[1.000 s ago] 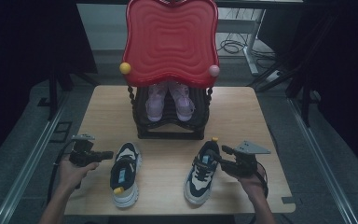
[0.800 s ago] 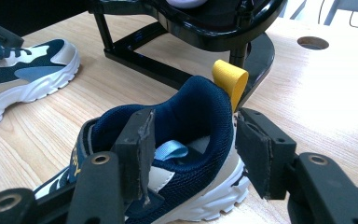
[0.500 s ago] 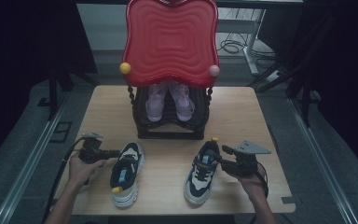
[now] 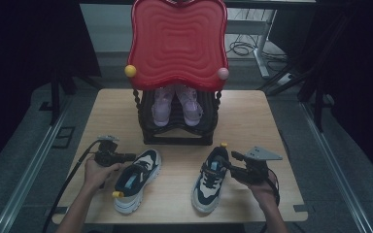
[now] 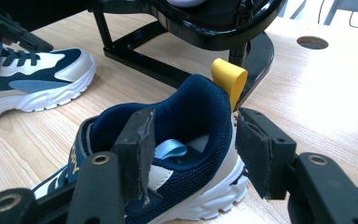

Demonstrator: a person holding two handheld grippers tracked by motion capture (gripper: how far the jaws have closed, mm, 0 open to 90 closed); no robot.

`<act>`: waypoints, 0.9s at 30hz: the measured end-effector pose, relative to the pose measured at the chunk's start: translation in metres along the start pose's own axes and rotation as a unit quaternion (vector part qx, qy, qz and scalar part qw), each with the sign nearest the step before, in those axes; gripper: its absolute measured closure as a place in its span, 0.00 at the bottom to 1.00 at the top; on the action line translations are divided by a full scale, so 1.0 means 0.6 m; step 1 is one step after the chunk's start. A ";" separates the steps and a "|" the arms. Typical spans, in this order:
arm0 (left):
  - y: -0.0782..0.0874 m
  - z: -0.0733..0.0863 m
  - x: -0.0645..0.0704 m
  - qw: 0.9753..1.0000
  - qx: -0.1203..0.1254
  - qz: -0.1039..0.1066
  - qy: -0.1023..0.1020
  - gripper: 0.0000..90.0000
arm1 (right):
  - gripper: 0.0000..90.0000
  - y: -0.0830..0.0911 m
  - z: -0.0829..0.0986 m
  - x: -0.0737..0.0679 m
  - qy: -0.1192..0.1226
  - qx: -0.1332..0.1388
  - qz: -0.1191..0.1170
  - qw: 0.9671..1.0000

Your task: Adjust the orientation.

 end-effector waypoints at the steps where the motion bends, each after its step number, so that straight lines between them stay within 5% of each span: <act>1: -0.002 -0.001 0.002 1.000 0.001 0.002 0.000 1.00 | 0.53 0.000 0.000 0.000 0.000 0.000 0.000 1.000; 10: -0.019 -0.003 0.018 1.000 0.008 0.026 0.006 1.00 | 0.53 0.000 0.000 0.000 0.000 0.000 0.000 1.000; 19: 0.033 -0.016 0.015 0.998 0.056 0.000 0.005 0.99 | 0.53 0.002 0.000 0.004 -0.002 0.002 0.002 1.000; 27: 0.065 0.008 0.031 0.998 0.060 -0.027 -0.006 0.91 | 0.53 0.006 -0.003 0.002 -0.002 0.006 0.001 1.000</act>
Point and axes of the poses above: each handheld gripper's, and its own axes: y roughly backward along the jaws, z roughly out of its underside, x roughly to its right, the point moved 5 cm from there along -y, roughly forward along the jaws
